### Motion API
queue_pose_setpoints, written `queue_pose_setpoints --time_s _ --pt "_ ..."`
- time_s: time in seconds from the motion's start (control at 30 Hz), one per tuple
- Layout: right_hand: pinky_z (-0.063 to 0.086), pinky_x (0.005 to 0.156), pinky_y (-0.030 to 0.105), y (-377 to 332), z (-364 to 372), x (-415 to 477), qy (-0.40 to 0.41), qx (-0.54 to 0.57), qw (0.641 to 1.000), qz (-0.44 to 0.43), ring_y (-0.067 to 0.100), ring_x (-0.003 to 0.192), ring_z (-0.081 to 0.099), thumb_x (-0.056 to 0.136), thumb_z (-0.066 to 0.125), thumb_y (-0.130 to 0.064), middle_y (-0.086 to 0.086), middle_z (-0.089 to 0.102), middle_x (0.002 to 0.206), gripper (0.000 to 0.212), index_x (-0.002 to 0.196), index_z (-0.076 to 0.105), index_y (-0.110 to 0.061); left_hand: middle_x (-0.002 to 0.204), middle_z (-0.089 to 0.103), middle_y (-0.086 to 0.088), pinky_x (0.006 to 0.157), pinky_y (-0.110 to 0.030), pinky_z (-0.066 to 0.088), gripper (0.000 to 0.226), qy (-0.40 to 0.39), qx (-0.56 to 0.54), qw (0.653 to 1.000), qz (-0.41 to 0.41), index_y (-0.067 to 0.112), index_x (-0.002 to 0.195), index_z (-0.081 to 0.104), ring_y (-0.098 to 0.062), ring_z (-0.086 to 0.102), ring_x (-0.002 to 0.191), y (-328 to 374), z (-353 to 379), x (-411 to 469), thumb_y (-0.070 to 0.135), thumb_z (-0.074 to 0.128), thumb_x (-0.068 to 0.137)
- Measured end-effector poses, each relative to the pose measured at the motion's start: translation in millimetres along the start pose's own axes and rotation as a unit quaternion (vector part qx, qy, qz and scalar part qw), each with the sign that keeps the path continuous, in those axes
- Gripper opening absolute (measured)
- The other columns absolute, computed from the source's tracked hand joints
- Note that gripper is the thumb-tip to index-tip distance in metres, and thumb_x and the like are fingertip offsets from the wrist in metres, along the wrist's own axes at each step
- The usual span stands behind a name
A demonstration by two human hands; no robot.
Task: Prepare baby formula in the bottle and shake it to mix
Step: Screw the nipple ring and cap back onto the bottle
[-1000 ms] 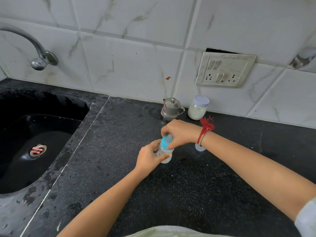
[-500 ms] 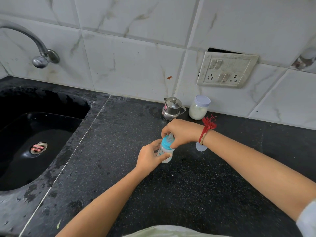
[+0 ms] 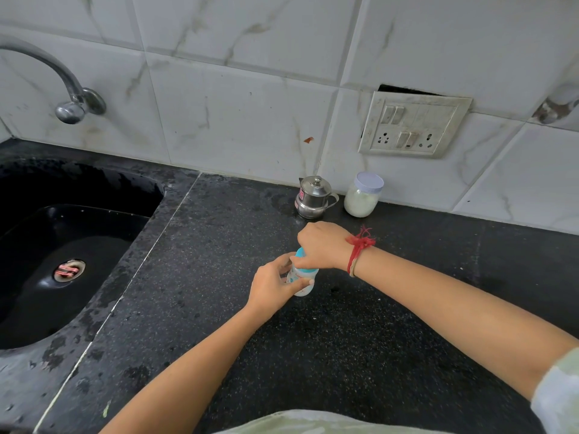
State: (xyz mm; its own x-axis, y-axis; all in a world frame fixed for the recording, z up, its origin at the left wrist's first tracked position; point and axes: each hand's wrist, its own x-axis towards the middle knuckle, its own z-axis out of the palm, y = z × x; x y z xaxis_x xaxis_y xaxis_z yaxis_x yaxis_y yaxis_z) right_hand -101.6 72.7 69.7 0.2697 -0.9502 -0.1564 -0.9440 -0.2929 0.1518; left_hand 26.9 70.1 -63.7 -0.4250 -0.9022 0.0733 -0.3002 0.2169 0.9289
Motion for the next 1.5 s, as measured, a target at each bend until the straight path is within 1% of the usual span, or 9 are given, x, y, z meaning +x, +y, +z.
queue_pose_setpoints --time_s 0.17,0.27,0.33,0.57,0.8,1.03,1.2,1.37,1.5 --pt "0.033 0.047 0.028 6.2 -4.9 0.9 -0.009 -0.008 0.999 0.033 0.018 0.057 0.049 0.077 0.052 -0.070 -0.003 0.048 0.061 0.057 0.065 0.048 -0.014 0.112 0.068 0.016 0.093 -0.024 0.051 0.061 0.005 -0.006 1.000 -0.006 0.029 0.128 0.059 -0.004 0.064 0.107 0.4 -0.2 -1.1 0.033 0.084 0.072" --pt "0.046 0.070 0.034 11.2 -16.2 -4.4 -0.118 0.034 0.992 -0.041 0.020 0.088 0.055 0.067 0.076 -0.045 0.000 0.056 0.100 0.060 0.116 0.052 -0.019 0.114 0.068 0.014 0.089 -0.018 0.050 0.062 0.000 -0.011 1.000 -0.007 0.028 0.127 0.058 0.004 0.063 0.102 0.9 -0.5 -0.6 0.036 0.084 0.071" --pt "0.044 0.076 0.034 10.3 -16.7 -6.9 -0.169 0.047 0.982 -0.076 0.021 0.096 0.053 0.071 0.077 -0.024 0.004 0.054 0.109 0.061 0.125 0.048 -0.021 0.116 0.070 0.009 0.093 -0.026 0.053 0.060 0.002 -0.013 1.000 -0.012 0.026 0.124 0.060 0.001 0.063 0.104 -0.2 0.2 0.4 0.034 0.085 0.070" --pt "0.032 0.049 0.024 10.3 -9.3 -2.7 -0.082 0.029 0.995 -0.056 0.015 0.073 0.050 0.070 0.074 -0.035 -0.001 0.057 0.085 0.044 0.105 0.060 -0.013 0.123 0.068 0.007 0.099 -0.031 0.050 0.068 -0.001 -0.018 1.000 -0.014 0.024 0.133 0.056 -0.004 0.062 0.112 -0.3 -0.1 -0.1 0.033 0.084 0.072" --pt "0.028 0.042 0.024 12.3 -0.9 3.6 -0.059 0.039 0.997 -0.022 0.018 0.060 0.058 0.068 0.070 -0.051 0.007 0.067 0.072 0.047 0.082 0.063 -0.007 0.118 0.069 0.009 0.095 -0.026 0.052 0.063 -0.009 -0.001 1.000 0.003 0.026 0.130 0.057 0.001 0.062 0.105 0.4 -2.0 0.8 0.028 0.083 0.073" --pt "0.037 0.045 0.027 5.2 4.1 -2.9 -0.013 0.097 0.994 0.055 0.010 0.043 0.044 0.069 0.070 -0.053 -0.005 0.046 0.045 0.046 0.058 0.043 -0.018 0.118 0.069 0.009 0.093 -0.034 0.054 0.062 -0.010 0.021 1.000 0.011 0.026 0.133 0.055 -0.005 0.065 0.106 0.5 -1.7 -0.2 0.028 0.080 0.076" --pt "0.032 0.044 0.025 3.1 5.4 -4.2 -0.021 0.099 0.992 0.074 0.011 0.050 0.043 0.069 0.071 -0.053 -0.004 0.046 0.056 0.046 0.062 0.043 -0.017 0.117 0.070 0.008 0.091 -0.029 0.054 0.060 -0.003 0.034 0.999 0.004 0.028 0.128 0.057 -0.002 0.064 0.102 1.8 -1.5 1.6 0.031 0.081 0.073" --pt "0.034 0.053 0.023 7.4 1.7 -7.1 -0.065 0.128 0.989 0.033 0.014 0.076 0.052 0.067 0.079 -0.039 -0.004 0.056 0.088 0.047 0.103 0.059 -0.016 0.115 0.070 0.008 0.091 -0.032 0.055 0.063 0.001 0.047 0.999 0.006 0.027 0.128 0.057 -0.004 0.064 0.104 2.6 -0.3 0.9 0.039 0.082 0.071" --pt "0.035 0.060 0.024 8.4 -2.7 -7.9 -0.078 0.133 0.988 -0.004 0.014 0.083 0.050 0.070 0.079 -0.027 -0.002 0.055 0.093 0.044 0.109 0.059 -0.017 0.118 0.069 0.007 0.091 -0.034 0.055 0.065 -0.006 0.080 0.997 0.021 0.027 0.131 0.055 -0.007 0.064 0.108 3.5 -2.7 1.9 0.043 0.079 0.073"
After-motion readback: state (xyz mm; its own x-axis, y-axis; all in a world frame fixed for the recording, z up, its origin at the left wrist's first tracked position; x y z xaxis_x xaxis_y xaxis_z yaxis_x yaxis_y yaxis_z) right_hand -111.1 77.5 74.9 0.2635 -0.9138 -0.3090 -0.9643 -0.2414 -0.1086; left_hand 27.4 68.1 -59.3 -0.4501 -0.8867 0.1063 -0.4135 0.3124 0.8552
